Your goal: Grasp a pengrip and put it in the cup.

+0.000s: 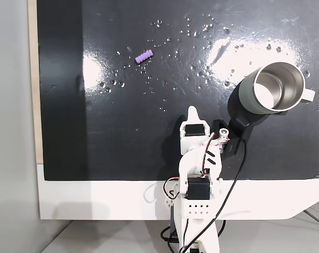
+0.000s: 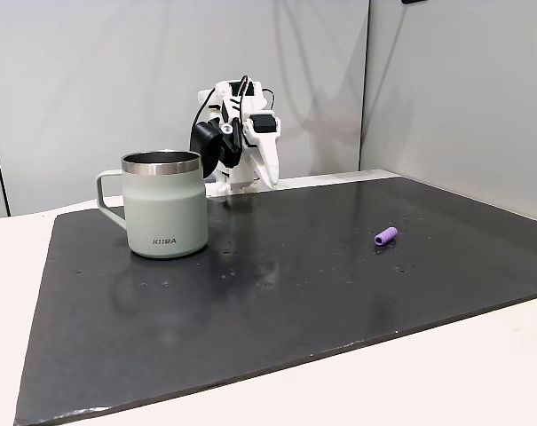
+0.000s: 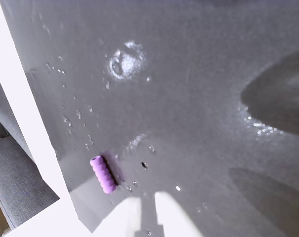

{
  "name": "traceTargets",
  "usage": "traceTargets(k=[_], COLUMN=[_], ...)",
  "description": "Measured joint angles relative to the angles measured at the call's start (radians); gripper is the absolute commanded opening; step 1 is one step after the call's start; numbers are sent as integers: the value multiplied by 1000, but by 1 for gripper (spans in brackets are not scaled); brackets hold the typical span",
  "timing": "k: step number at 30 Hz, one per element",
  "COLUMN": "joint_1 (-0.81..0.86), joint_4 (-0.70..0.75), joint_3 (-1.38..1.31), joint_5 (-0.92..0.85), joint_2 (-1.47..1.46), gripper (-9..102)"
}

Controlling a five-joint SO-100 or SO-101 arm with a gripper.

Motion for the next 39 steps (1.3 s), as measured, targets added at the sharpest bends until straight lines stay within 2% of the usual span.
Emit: traceTargets(k=[22,30,39], joint_1=[-25,-66,-83], joint_4=[-8,-63,-54], joint_3=[-40,-314,-773], joint_5=[-17,-20,35], joint_2=[-23,-367,-857], gripper=[0,0,0])
